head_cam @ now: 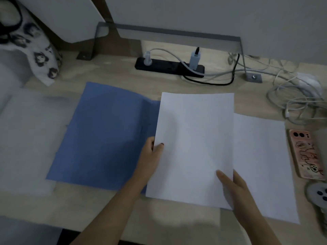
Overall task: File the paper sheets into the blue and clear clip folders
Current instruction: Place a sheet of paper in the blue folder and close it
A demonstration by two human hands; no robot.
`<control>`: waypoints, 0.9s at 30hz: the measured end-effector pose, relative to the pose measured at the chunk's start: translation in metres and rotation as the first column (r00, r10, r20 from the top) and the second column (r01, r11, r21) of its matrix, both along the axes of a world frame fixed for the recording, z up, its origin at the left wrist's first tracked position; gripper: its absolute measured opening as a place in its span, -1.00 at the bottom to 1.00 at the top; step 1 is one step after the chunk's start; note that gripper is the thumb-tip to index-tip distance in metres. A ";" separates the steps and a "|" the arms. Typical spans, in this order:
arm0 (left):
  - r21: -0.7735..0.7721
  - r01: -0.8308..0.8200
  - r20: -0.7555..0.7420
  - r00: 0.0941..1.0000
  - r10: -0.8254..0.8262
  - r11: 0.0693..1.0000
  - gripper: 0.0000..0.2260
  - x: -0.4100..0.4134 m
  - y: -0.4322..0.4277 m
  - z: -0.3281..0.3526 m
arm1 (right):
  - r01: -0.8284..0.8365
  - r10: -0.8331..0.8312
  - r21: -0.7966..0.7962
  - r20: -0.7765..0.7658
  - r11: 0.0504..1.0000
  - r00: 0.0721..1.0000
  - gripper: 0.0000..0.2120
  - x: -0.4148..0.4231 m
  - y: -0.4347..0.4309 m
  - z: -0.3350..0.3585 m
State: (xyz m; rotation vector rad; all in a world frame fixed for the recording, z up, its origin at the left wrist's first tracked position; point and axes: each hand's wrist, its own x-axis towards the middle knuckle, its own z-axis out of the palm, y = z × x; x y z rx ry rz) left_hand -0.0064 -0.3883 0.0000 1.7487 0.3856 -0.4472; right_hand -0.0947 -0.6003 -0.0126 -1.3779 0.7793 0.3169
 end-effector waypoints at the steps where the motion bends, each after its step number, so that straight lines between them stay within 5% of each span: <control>1: 0.035 -0.017 0.007 1.000 0.017 0.999 -0.88 -0.003 0.012 -0.003 | 0.001 -0.001 0.002 -0.002 1.000 1.000 -0.76 0.001 0.008 -0.003; 11: 0.038 -0.077 -0.105 0.991 0.081 0.996 -0.80 -0.056 0.107 -0.023 | -0.001 -0.003 -0.112 -0.034 0.994 0.999 -0.70 0.014 0.045 -0.024; 18: 0.002 0.168 -0.516 0.845 -0.142 0.986 -0.63 -0.077 0.147 -0.024 | -0.031 0.027 -0.131 -0.031 0.991 0.999 -0.67 0.018 0.053 -0.031; 27: -0.111 -0.280 -0.399 0.891 0.215 0.954 -0.88 -0.091 0.146 -0.028 | -0.029 0.026 -0.148 -0.021 0.989 0.999 -0.66 0.012 0.052 -0.036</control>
